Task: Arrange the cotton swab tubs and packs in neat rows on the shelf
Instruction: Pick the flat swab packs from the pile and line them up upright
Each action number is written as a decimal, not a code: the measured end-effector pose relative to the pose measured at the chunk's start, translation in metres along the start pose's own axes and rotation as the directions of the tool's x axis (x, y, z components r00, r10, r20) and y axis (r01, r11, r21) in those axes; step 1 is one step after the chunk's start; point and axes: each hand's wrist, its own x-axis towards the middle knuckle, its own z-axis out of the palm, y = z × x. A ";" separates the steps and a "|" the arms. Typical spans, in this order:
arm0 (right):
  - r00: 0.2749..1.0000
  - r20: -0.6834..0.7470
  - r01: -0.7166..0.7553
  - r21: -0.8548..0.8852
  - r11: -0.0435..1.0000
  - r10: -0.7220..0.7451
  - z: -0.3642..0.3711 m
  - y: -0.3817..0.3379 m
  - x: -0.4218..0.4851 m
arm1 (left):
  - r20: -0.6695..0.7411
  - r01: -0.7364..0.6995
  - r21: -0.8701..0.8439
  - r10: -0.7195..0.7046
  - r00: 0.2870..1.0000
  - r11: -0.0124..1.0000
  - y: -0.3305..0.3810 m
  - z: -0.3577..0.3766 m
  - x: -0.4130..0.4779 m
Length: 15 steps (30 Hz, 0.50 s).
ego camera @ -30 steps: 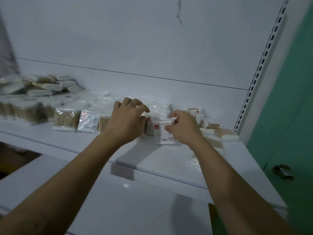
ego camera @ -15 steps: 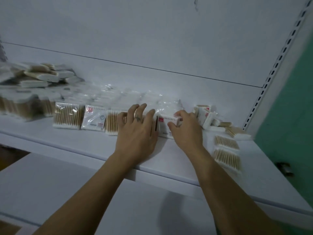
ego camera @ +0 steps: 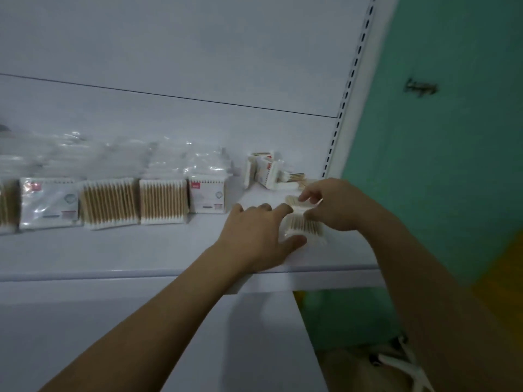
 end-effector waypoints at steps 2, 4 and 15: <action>0.999 0.041 -0.030 -0.010 1.000 0.030 0.005 0.008 -0.006 | 0.042 0.041 0.046 -0.042 0.998 0.998 0.012 0.006 0.006; 0.996 0.075 -0.054 0.030 0.998 0.052 0.012 0.015 -0.010 | 0.027 0.064 0.074 -0.066 0.997 0.995 0.023 0.010 0.009; 0.996 0.079 -0.017 0.538 0.842 -0.031 0.012 0.022 -0.010 | -0.063 0.063 -0.619 -0.129 0.990 0.783 0.000 -0.012 -0.002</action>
